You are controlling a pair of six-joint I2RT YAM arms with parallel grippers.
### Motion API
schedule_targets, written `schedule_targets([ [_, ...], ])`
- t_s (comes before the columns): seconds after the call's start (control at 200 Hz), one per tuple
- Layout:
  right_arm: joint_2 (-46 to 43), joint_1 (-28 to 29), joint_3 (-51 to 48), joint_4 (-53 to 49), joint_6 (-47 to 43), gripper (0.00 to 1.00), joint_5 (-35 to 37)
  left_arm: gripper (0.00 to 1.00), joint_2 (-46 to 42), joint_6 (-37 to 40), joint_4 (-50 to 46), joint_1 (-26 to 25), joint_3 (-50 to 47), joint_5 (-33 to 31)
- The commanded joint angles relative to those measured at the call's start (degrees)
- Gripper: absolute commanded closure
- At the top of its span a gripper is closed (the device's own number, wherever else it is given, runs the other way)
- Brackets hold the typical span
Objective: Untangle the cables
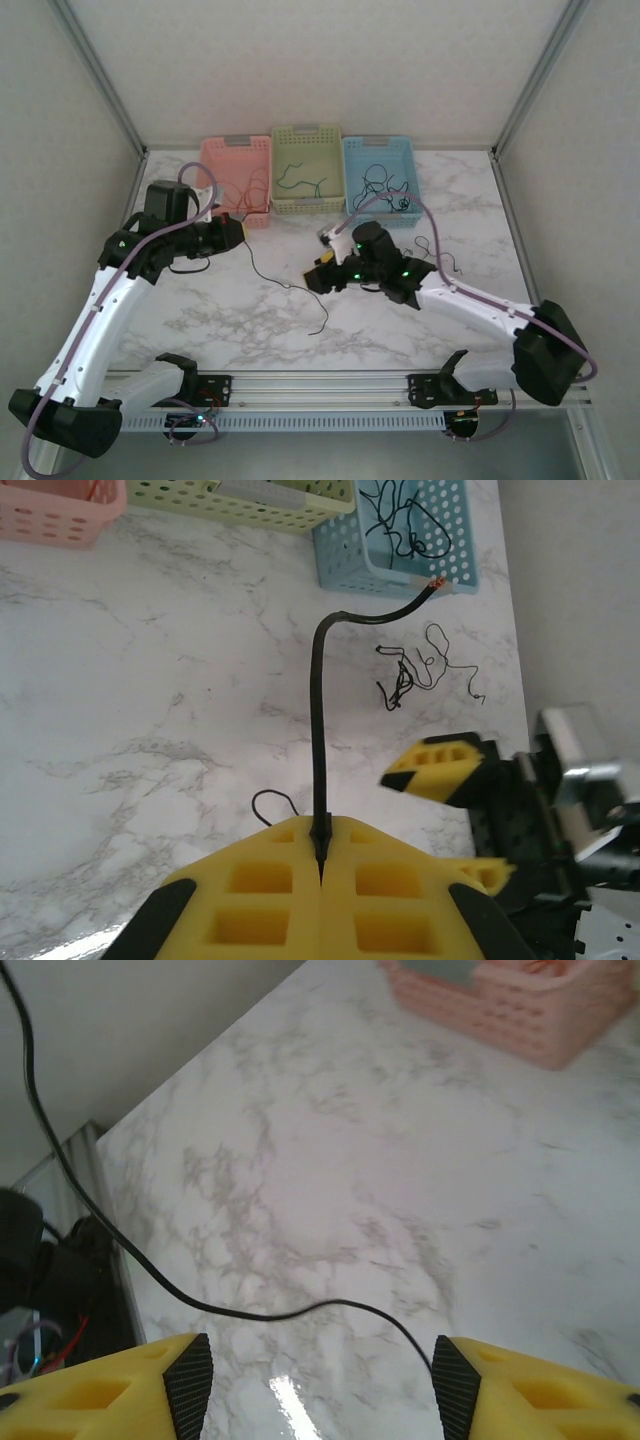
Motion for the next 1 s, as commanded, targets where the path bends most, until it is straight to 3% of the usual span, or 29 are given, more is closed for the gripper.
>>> schedule_targets([
  [0.0, 4.49, 2.99, 4.16, 5.9, -8.4, 0.36, -1.6, 1.0, -0.45, -0.81, 0.3, -0.72, 1.86, 1.15],
  [0.11, 8.37, 4.5, 7.14, 5.13, -10.38, 0.36, 0.13, 1.0, -0.74, -0.76, -0.14, -1.03, 2.13, 0.81],
  [0.36, 11.59, 5.19, 10.01, 3.52, -11.05, 0.41, -3.96, 1.0, -0.93, -0.61, -0.78, -1.34, 2.48, 0.32],
  [0.746, 1.6, 5.19, 3.51, 5.85, -10.85, 0.36, -3.35, 1.0, -0.66, 0.22, -1.93, -1.66, 2.16, -1.65],
  [0.991, 4.21, 5.16, 5.46, 3.92, -12.34, 0.35, -5.38, 1.0, -0.32, 0.12, -1.69, -2.28, 2.13, -1.85],
])
